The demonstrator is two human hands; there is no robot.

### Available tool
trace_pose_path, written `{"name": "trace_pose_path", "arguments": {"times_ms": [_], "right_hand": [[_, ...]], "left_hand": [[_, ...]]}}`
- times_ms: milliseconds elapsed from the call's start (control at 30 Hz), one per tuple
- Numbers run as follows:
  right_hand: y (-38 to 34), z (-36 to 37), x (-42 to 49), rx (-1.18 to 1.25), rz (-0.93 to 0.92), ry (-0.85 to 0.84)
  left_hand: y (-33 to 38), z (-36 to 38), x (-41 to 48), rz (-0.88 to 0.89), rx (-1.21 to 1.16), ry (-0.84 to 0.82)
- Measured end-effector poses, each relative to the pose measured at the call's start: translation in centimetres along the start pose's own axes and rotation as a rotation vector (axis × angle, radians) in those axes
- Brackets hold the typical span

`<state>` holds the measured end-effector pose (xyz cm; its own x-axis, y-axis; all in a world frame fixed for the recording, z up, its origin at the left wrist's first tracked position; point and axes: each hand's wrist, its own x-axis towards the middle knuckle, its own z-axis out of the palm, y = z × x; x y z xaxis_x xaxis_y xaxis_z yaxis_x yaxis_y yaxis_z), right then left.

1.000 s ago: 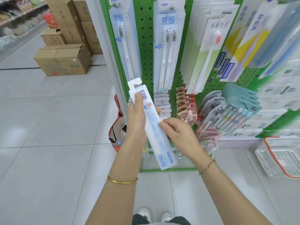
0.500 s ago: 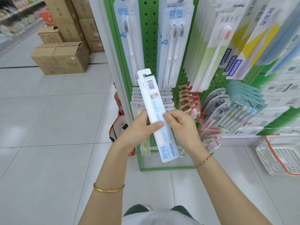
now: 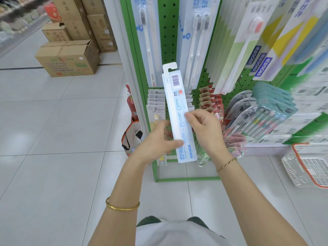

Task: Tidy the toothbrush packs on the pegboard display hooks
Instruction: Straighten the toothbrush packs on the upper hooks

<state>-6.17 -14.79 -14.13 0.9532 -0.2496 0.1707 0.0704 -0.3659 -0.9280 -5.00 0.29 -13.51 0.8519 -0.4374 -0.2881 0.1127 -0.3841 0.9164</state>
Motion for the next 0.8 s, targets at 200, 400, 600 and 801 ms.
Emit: {"name": "trace_pose_path", "arguments": {"times_ms": [200, 400, 600, 801], "right_hand": [[0.0, 0.6, -1.0, 0.025, -0.018, 0.010], [-0.1, 0.9, -1.5, 0.061, -0.026, -0.146], [-0.5, 1.1, -1.7, -0.032, -0.106, -0.189], [-1.1, 1.2, -2.2, -0.156, -0.140, -0.241]], "left_hand": [[0.4, 0.9, 0.4, 0.180, -0.129, 0.348], [0.4, 0.7, 0.2, 0.190, -0.145, 0.345], [1.1, -0.1, -0.6, 0.147, -0.328, 0.227], [2.2, -0.5, -0.3, 0.100, -0.227, 0.242]]}}
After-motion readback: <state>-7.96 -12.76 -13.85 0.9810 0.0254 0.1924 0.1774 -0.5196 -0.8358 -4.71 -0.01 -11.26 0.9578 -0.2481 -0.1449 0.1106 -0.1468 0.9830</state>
